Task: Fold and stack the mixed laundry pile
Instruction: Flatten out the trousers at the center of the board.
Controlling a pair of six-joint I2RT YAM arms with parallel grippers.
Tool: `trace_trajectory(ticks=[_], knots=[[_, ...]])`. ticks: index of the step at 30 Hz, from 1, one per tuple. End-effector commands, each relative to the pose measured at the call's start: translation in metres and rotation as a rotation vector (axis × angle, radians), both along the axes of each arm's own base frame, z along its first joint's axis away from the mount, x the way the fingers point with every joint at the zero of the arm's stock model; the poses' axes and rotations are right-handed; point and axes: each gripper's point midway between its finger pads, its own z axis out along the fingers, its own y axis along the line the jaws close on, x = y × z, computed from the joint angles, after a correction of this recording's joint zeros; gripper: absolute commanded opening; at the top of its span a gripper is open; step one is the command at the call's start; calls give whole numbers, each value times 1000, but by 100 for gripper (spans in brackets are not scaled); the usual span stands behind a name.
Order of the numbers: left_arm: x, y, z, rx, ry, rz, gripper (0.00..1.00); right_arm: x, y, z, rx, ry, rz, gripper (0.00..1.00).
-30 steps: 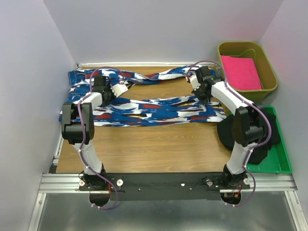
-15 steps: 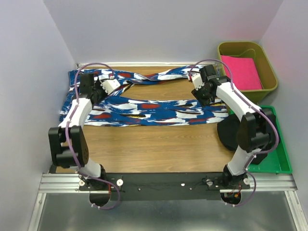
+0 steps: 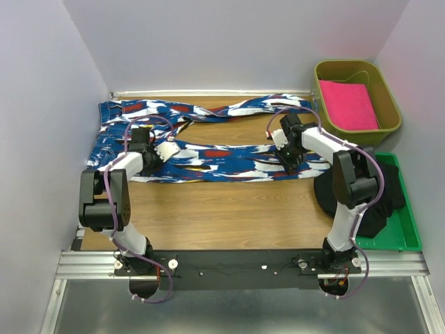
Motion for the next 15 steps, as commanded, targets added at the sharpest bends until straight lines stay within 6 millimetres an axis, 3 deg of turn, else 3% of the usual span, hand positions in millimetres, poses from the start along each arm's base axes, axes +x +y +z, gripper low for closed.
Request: trace_trajectory(ticks=[1, 4, 6, 8, 9, 12, 14, 15], knots=[[-37, -43, -40, 12, 132, -36, 33, -17, -41, -24, -113, 65, -31, 40], [-70, -90, -44, -35, 202, -146, 33, -23, -70, -15, -147, 85, -51, 39], [-97, -110, -44, -89, 276, -188, 33, -26, -75, 0, -149, 76, -31, 38], [-98, -119, -26, -135, 245, -204, 33, -19, -68, 19, -107, 32, -9, 39], [-99, -117, -19, -139, 242, -198, 33, -16, -63, 30, -79, 7, -2, 40], [-78, -96, 16, -150, 148, -145, 34, 2, -44, 49, 15, -37, -10, 40], [-61, -81, 35, -133, 88, -127, 35, 10, -35, 45, 49, -36, -25, 41], [-54, -62, 38, -114, 73, -76, 35, 20, -31, 45, 55, -59, -26, 40]])
